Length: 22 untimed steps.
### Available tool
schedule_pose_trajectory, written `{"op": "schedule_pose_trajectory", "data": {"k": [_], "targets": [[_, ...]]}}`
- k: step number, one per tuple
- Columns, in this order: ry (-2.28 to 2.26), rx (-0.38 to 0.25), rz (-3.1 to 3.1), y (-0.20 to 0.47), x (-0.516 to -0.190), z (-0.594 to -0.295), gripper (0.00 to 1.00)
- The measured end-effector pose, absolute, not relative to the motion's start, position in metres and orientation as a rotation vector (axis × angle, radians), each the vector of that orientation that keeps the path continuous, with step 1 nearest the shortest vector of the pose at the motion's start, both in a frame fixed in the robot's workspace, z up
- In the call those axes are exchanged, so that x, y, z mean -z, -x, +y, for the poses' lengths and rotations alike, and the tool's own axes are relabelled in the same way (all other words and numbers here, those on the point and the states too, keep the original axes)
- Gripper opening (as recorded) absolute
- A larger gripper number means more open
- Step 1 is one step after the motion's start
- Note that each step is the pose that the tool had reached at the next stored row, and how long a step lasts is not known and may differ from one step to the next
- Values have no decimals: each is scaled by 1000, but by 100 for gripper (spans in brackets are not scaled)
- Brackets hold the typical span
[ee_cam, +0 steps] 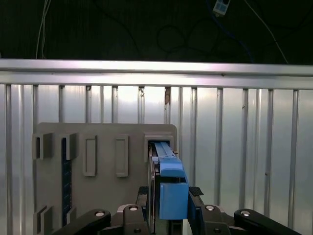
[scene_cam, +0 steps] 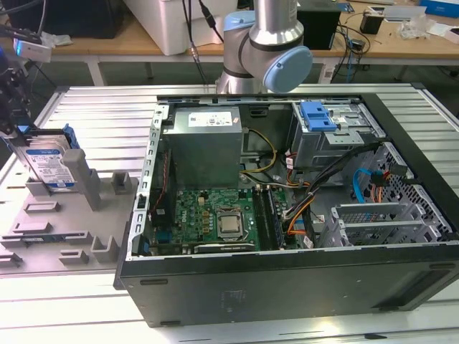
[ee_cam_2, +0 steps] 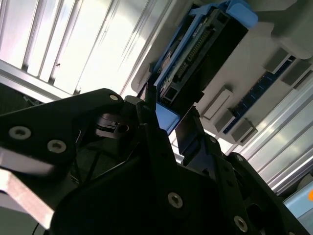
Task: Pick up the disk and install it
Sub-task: 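Pick up the disk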
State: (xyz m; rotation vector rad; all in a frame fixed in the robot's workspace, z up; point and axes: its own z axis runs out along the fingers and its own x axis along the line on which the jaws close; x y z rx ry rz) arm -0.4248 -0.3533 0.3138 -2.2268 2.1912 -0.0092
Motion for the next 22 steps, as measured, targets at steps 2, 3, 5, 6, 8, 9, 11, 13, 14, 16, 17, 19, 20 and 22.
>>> {"op": "schedule_pose_trajectory", "data": {"k": [2,3,5,6,8,9,11,13,14,16,17,19,20,22], "targets": [[2227,9,2191,425,-313,-353,44],[2227,9,2191,425,-313,-353,44],[2228,9,2190,425,-312,-353,44],[2228,9,2190,425,-311,-353,44],[2228,9,2190,425,-310,-353,44],[2229,9,2189,425,-309,-353,44],[2229,9,2189,425,-308,-353,44],[2229,9,2188,425,-307,-353,44],[2230,9,2188,425,-307,-353,44],[2234,9,2184,425,-299,-353,44],[2236,9,2182,425,-296,-353,44],[2236,9,2182,425,-295,-353,44],[2236,9,2182,425,-295,-353,44],[2236,9,2181,425,-295,-353,44]]}}
